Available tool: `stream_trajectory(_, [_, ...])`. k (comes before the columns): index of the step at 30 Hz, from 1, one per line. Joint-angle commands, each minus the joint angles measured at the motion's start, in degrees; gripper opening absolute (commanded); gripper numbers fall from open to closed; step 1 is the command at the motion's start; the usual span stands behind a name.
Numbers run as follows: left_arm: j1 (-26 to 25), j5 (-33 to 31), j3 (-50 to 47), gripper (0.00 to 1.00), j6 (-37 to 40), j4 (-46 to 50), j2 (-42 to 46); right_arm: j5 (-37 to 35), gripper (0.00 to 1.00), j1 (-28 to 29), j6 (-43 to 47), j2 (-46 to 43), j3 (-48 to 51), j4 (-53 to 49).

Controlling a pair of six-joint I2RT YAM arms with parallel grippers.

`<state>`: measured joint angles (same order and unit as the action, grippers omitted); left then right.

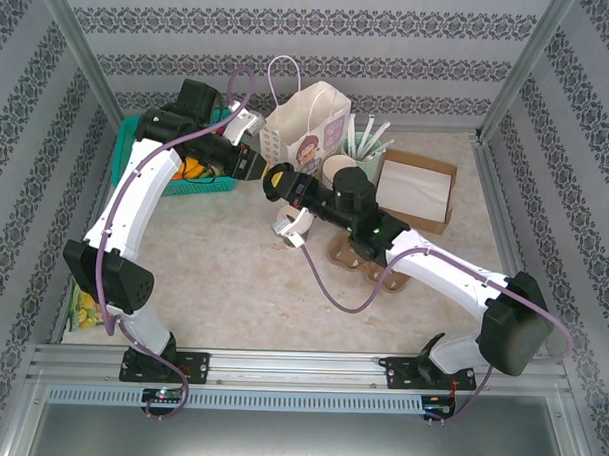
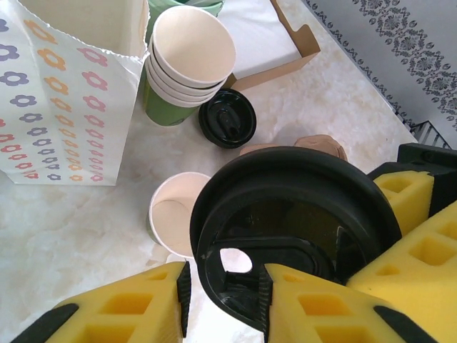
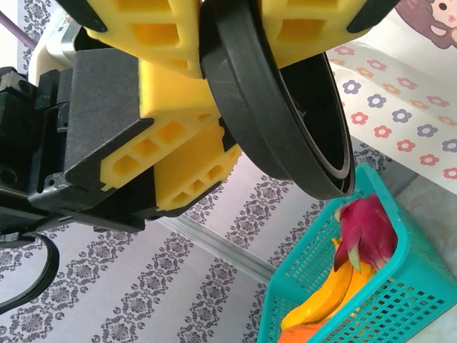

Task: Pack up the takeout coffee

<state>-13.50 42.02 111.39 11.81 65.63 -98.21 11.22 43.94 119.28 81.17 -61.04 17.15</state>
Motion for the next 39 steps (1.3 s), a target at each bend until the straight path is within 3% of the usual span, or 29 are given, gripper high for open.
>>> stream_trajectory(1, [-0.38,0.89,0.24,0.34,1.88,1.74,-0.75,0.27,0.0,0.51,3.08,0.35,-1.94,1.17])
stream_trajectory(9, [0.32,2.89,-2.1,0.43,1.15,1.08,-0.14,1.82,0.0,0.43,0.99,-0.46,-0.87,3.86])
stream_trajectory(13, [2.39,11.55,-4.06,0.45,-1.36,-1.19,0.08,4.48,0.0,-0.41,-4.05,-1.75,0.66,6.59])
stream_trajectory(19, [2.81,16.19,-5.93,0.48,-2.06,-2.76,0.75,5.47,0.0,-0.7,-4.62,-1.49,2.78,11.14])
stream_trajectory(25, [5.12,20.95,-7.61,0.41,-3.96,-4.68,0.79,4.97,0.0,-1.0,-6.51,-0.78,3.31,15.09])
stream_trajectory(32, [5.32,22.54,-9.13,0.4,-2.94,-3.33,1.27,4.24,0.0,-1.1,-7.3,1.02,3.23,18.95])
stream_trajectory(39, [5.33,24.67,-10.06,0.23,-2.8,-3.31,1.14,4.05,0.0,-1.14,-7.84,2.33,2.57,20.36])
